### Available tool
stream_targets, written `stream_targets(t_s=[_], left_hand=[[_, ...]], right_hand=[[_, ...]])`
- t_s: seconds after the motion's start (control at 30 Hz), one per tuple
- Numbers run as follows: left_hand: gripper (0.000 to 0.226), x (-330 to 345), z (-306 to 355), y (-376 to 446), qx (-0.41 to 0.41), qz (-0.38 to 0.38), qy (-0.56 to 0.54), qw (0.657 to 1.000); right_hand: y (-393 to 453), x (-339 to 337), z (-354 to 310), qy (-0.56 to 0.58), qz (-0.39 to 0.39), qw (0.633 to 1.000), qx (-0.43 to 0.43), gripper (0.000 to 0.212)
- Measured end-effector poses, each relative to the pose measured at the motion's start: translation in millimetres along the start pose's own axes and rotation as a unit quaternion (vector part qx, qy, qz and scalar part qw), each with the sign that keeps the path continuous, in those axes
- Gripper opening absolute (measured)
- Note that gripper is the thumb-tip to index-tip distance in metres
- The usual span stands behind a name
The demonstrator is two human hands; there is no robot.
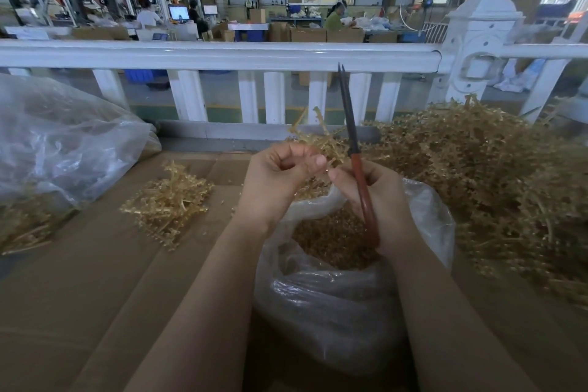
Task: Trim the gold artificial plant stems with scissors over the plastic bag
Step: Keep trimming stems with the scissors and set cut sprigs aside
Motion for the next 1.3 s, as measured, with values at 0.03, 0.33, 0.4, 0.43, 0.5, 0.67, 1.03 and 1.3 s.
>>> stream_targets(t_s=[0.03,0.33,0.4,0.43,0.5,0.67,1.03,1.3], left_hand=[[0.007,0,-2,0,-0.012,-0.002,-0.004,1.0],[0.012,3,-7,0,-0.051,-0.038,0.018,0.998],[0.016,3,-8,0,-0.049,-0.027,0.021,0.998],[0.018,2,-9,0,-0.049,-0.019,0.025,0.998],[0.021,2,-10,1,-0.049,-0.005,0.039,0.998],[0.026,-3,-11,2,-0.038,0.024,0.059,0.997],[0.022,-22,3,1,0.0,0.106,0.114,0.988],[0.019,-22,6,1,0.012,0.106,0.148,0.983]], right_hand=[[0,-2,0,-0.004,0.003,1.0,0.002,0.013],[3,-4,4,-0.02,0.021,1.0,-0.01,0.016],[4,-5,6,-0.035,0.027,0.999,-0.011,0.012],[4,-5,5,-0.042,0.028,0.999,-0.01,0.012],[4,-4,5,-0.058,0.023,0.998,-0.014,0.013],[3,-3,4,-0.086,0.015,0.996,-0.026,0.016],[2,-2,18,-0.373,0.023,0.927,-0.023,0.057],[1,-5,19,-0.421,0.03,0.906,-0.043,0.054]])
Point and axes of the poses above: each hand's wrist, its own y-axis towards the middle knuckle, its own x-axis out of the palm, z = x × y, the point moved 5 cm from there along y, towards the middle knuckle, and after that the axes turned 2 degrees about -z, right-handed, at the moved point
